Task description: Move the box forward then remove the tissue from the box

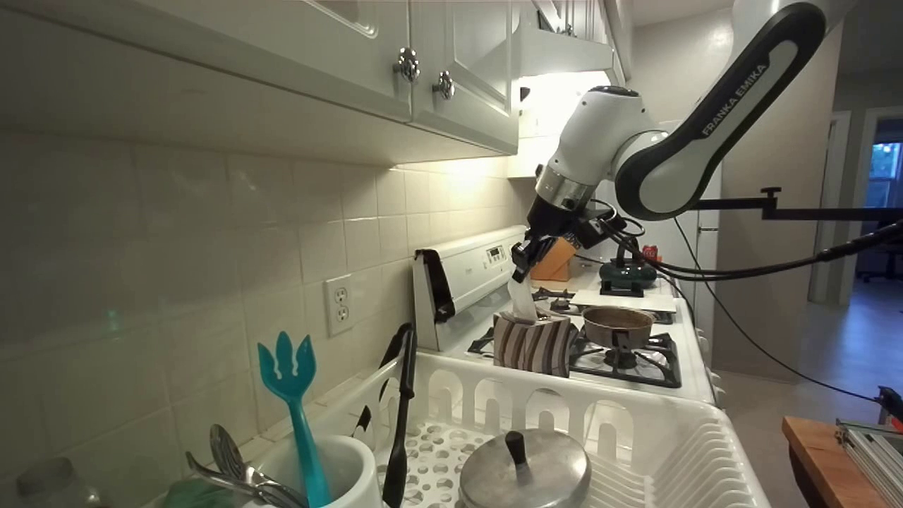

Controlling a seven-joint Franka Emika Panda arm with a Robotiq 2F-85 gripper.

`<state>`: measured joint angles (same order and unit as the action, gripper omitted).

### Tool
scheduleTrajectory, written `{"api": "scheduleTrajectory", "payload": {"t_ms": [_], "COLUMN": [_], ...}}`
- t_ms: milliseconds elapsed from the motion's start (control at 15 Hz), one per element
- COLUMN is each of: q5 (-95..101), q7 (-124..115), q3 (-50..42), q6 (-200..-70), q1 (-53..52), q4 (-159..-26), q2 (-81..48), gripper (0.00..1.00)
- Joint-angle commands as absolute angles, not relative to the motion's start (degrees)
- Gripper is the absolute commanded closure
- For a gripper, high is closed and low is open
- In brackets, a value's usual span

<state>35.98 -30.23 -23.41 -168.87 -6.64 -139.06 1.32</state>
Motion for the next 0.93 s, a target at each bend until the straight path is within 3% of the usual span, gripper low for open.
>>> {"api": "scheduleTrajectory", "payload": {"t_ms": [0, 867], "q5": [31.4, 31.0], "q7": [-25.0, -22.9], "q3": [-23.5, -24.6], "q6": [-167.9, -168.1], "q1": [-7.3, -9.1], "q4": [-140.5, -141.5], "q2": [6.6, 15.9], "gripper": [1.00, 1.00]}}
